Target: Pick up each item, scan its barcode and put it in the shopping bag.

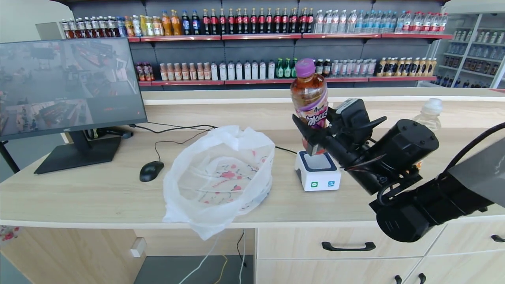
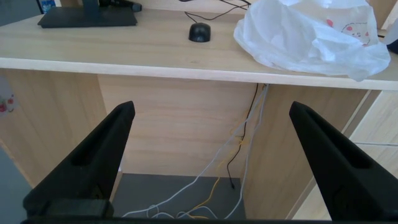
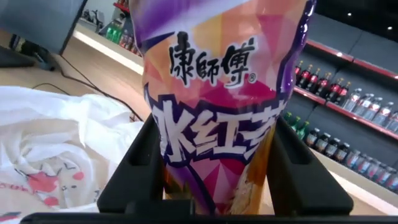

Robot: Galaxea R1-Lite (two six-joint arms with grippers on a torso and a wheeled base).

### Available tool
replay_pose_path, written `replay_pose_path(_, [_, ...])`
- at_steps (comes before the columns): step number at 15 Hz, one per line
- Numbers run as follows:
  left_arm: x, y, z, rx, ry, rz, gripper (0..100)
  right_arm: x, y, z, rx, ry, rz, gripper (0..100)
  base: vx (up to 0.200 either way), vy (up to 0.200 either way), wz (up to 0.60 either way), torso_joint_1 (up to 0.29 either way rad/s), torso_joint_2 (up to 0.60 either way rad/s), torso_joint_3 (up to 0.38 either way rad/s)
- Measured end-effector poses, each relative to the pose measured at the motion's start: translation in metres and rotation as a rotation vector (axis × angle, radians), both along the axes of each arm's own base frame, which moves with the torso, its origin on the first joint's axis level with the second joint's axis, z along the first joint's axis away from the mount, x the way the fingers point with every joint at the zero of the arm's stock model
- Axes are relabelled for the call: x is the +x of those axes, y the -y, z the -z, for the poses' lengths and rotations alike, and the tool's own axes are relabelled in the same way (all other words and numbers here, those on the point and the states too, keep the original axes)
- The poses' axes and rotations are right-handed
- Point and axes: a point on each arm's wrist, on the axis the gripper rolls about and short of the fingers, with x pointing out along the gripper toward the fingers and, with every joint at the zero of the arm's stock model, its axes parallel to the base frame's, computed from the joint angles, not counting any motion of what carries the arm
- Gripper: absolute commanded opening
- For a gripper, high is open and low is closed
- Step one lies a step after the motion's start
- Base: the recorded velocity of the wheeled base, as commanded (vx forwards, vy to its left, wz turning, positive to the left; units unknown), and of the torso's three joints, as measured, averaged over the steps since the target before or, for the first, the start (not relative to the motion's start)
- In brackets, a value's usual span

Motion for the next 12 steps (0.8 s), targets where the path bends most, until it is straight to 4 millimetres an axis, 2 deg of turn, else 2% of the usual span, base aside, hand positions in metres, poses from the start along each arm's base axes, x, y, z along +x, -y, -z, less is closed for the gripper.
replay_pose_path(6, [0.000,0.000,0.000,0.000,0.000,0.000,100,0.024,0.024,0.013,-0.174,0.082,0.021,0,0.000,0.000,0.00,0.000,0.00,0.000])
replay_pose_path(10, [0.000,0.000,0.000,0.000,0.000,0.000,100,0.030,0.030,0.024,-0.244,0.097,-0.016,0,0.000,0.000,0.00,0.000,0.00,0.000])
replay_pose_path(12, [0.000,0.000,0.000,0.000,0.000,0.000,100,0.031,0.030,0.029,-0.329,0.150,-0.088,0,0.000,0.000,0.00,0.000,0.00,0.000])
